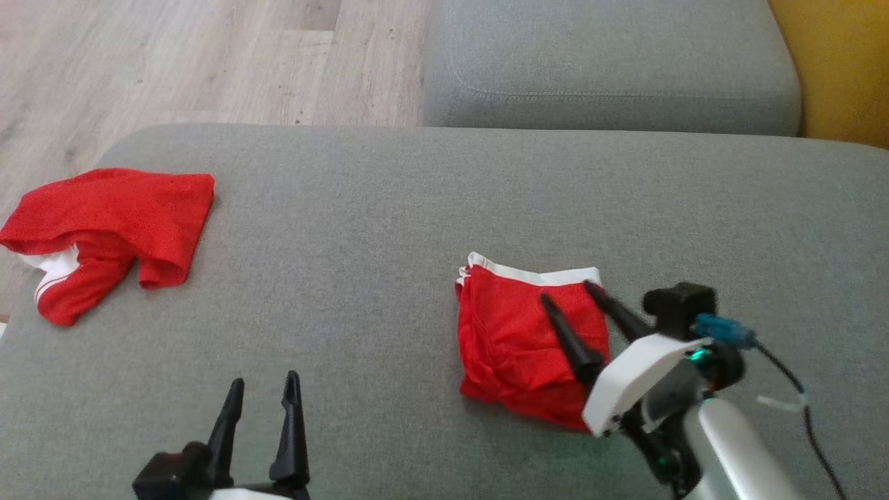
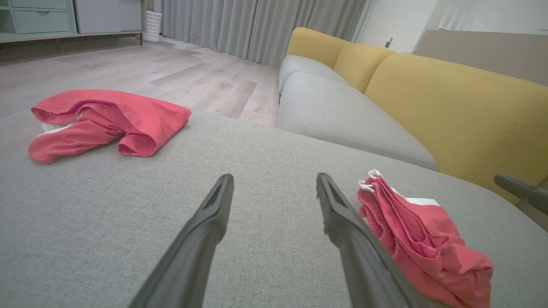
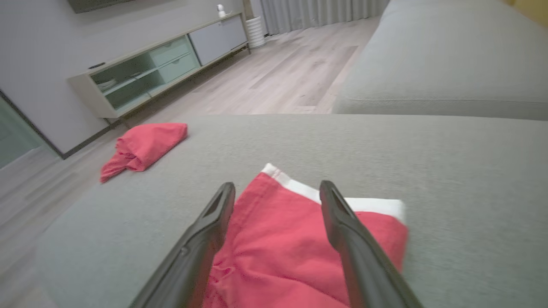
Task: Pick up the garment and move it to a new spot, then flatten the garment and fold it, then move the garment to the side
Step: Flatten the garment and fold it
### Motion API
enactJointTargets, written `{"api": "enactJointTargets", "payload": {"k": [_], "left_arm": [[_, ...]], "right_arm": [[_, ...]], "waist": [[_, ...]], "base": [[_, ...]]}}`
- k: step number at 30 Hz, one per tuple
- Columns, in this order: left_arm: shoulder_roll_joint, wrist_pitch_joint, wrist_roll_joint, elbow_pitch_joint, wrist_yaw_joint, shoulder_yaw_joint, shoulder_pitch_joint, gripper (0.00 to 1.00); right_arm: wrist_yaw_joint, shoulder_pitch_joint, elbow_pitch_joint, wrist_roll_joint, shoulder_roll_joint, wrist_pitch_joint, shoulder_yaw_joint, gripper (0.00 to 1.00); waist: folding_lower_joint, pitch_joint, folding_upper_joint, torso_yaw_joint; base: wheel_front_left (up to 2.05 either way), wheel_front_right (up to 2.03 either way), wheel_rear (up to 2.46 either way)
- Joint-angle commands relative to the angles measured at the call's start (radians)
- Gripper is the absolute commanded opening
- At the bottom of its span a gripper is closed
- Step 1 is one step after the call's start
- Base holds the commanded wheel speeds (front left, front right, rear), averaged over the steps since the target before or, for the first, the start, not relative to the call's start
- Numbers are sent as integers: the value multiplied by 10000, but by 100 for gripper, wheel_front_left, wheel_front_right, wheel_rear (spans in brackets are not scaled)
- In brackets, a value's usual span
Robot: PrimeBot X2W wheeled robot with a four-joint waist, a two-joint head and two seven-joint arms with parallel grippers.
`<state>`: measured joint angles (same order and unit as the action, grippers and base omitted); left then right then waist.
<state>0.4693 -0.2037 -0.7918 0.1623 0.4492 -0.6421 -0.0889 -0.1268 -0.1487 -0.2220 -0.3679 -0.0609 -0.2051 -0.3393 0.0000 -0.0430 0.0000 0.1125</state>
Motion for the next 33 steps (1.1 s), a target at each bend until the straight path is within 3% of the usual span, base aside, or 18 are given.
{"api": "enactJointTargets", "payload": {"k": [1, 4, 5, 6, 7, 10, 16, 33], "left_arm": [[18, -105, 58, 300, 52, 324, 405, 100], [-62, -110, 62, 273, 25, 254, 441, 100], [-81, -109, 64, 257, 13, 233, 457, 100], [-97, -106, 63, 239, -1, 216, 475, 100], [-110, -102, 59, 218, -11, 205, 492, 100], [-120, -94, 48, 161, -27, 205, 536, 100], [-77, -102, 31, 105, -1, 276, 568, 100], [-32, -178, -16, 135, 69, 441, 550, 100]], "right_arm": [[-39, -237, 365, 408, 106, 147, 183, 100], [-39, -343, 84, 1138, 106, 149, 648, 100], [-39, -412, -60, 1427, 106, 142, 697, 85], [-39, -489, -216, 1674, 99, 153, 691, 59], [-39, -561, -395, 1868, 73, 156, 646, 42], [-39, -765, -1020, 2128, -42, 189, 311, 0], [-39, -1052, -2325, 1883, -171, 454, -1053, 0], [-39, -1858, -3609, 956, 35, 1103, -3721, 0]], "waist": [[0, 32, 0, -1], [0, 94, 0, 49], [0, 123, 0, 78], [0, 151, 0, 113], [0, 177, 0, 154], [0, 244, 0, 296], [0, 309, 0, 632], [0, 539, 0, 635]], "base": [[0, 0, 0], [0, 0, 0], [0, 0, 0], [0, 0, 0], [0, 0, 0], [0, 0, 0], [0, 0, 0], [0, 0, 0]]}}
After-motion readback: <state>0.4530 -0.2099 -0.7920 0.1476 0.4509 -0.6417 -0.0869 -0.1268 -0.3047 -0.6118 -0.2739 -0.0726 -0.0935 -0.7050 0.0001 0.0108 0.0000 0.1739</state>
